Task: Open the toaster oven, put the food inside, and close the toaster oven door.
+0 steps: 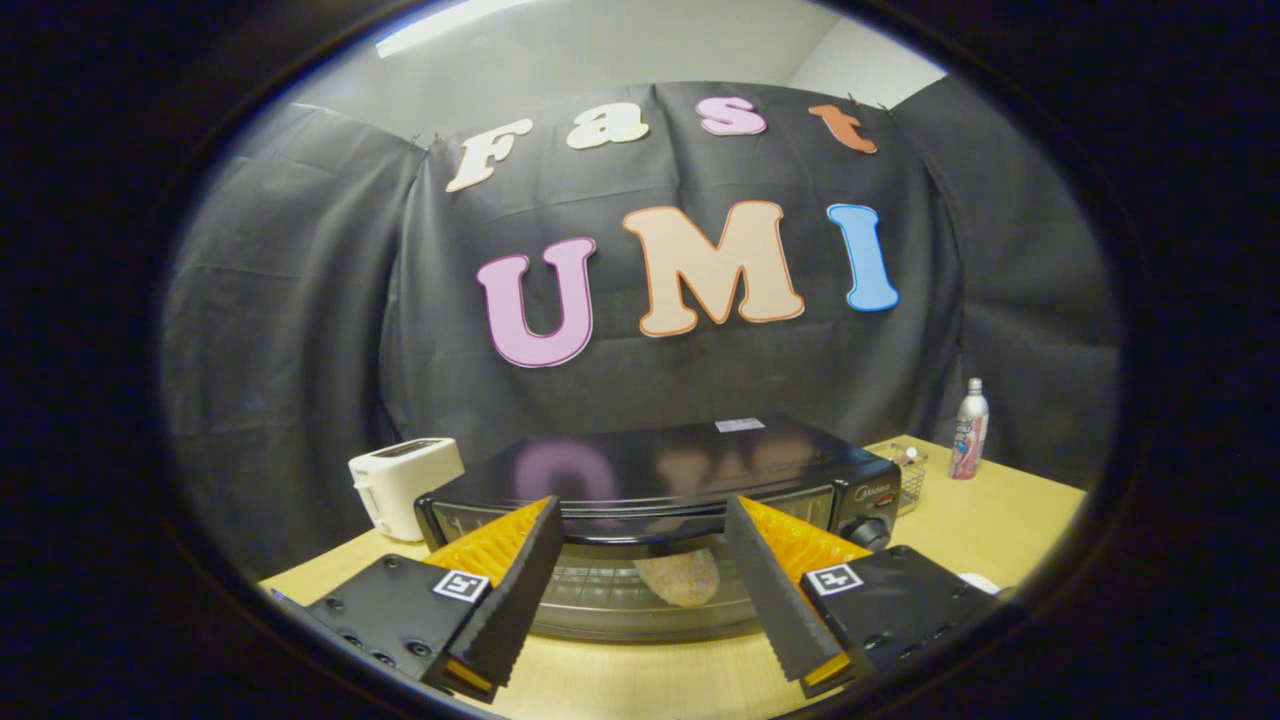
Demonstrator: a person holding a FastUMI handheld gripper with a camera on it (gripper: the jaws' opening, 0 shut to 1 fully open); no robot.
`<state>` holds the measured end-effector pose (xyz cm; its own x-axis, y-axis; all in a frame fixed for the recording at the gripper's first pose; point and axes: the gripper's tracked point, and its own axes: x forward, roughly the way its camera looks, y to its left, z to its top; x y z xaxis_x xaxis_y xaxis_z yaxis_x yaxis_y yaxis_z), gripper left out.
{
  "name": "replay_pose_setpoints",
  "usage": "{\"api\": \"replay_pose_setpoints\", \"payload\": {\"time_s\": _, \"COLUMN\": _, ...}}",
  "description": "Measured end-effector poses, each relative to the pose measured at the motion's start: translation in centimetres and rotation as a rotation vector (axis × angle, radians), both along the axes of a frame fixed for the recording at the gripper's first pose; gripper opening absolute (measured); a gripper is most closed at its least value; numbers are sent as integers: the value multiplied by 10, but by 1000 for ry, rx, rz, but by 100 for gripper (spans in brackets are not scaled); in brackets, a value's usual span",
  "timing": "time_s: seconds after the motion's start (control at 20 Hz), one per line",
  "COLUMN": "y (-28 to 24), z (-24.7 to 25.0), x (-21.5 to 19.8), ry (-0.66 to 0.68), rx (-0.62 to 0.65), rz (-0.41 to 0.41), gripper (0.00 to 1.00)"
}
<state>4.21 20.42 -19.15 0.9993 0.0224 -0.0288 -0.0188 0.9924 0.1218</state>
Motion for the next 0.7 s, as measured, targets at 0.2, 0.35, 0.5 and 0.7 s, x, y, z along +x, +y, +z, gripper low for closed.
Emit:
{"api": "replay_pose_setpoints", "payload": {"time_s": 0.2, "y": -2, "z": 9, "x": 0, "ry": 1, "rx": -33, "rz": 10, "gripper": 99}}
{"api": "replay_pose_setpoints", "payload": {"time_s": 0.35, "y": -5, "z": 35, "x": -6, "ry": -37, "rx": -51, "rz": 24, "gripper": 99}}
{"api": "replay_pose_setpoints", "payload": {"time_s": 0.5, "y": -15, "z": 74, "x": -21, "ry": -96, "rx": -86, "rz": 30, "gripper": 98}}
{"api": "replay_pose_setpoints", "payload": {"time_s": 0.7, "y": -28, "z": 92, "x": -52, "ry": -79, "rx": -132, "rz": 90, "gripper": 99}}
